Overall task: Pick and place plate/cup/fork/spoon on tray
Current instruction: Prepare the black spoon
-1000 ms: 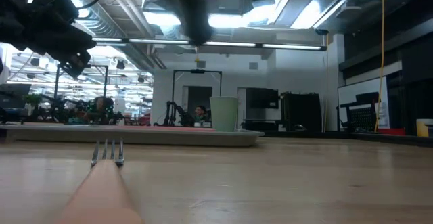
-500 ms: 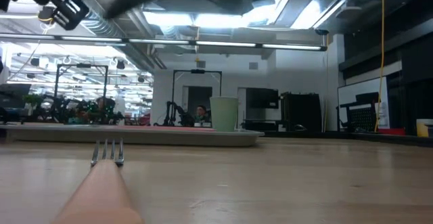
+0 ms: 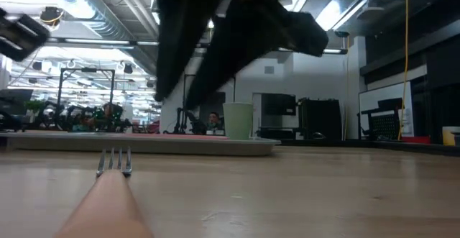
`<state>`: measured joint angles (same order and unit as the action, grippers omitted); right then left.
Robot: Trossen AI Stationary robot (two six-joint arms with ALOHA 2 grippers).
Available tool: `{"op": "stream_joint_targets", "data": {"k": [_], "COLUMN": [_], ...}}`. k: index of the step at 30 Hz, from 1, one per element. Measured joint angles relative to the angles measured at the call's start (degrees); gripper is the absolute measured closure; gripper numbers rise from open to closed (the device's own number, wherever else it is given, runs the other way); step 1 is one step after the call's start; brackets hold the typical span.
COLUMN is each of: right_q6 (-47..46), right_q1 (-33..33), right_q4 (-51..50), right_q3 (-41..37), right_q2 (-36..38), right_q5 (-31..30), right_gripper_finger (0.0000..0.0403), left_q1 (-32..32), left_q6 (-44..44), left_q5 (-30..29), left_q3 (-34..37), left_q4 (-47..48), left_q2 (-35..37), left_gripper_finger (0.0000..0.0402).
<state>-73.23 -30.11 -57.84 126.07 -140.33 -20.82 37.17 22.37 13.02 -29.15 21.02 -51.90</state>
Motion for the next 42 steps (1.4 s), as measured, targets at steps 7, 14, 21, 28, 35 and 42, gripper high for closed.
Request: {"op": "stream_joint_targets", "data": {"k": [7, 14, 21, 28, 35, 42], "right_q6": [0.08, 3.07, 7.54, 9.49, 9.31, 9.29], "right_q1": [-0.13, -0.13, -0.2, -0.29, -0.68, -0.75], "right_q4": [-0.35, -0.37, -0.35, -0.35, -0.18, -0.22], "right_q3": [-0.01, -0.01, -0.01, -0.01, -0.01, -0.01], "right_q2": [-0.58, -0.58, -0.58, -0.58, -0.58, -0.58], "right_q5": [-0.05, -0.04, -0.02, 1.15, 1.49, 1.51], "right_gripper_finger": [0.0301, 0.0301, 0.0301, 0.0301, 0.0301, 0.0301], "left_q1": [12.02, 16.62, 17.86, 16.76, 11.52, 2.61], "left_q6": [0.03, 19.19, 43.95, 44.9, 35.16, 22.28], "left_q5": [-12.35, -21.39, -12.23, -12.98, -15.39, -14.09], "left_q3": [-0.11, -0.07, -1.8, -8.43, -12.34, -12.41], "left_q4": [-15.34, -23.71, -25.47, -20.61, -9.16, -7.22], "left_q2": [-9.09, -23.52, -33.46, -40.2, -40.96, -40.83], "left_gripper_finger": [0.036, 0.036, 0.0361, 0.0361, 0.0361, 0.0361]}}
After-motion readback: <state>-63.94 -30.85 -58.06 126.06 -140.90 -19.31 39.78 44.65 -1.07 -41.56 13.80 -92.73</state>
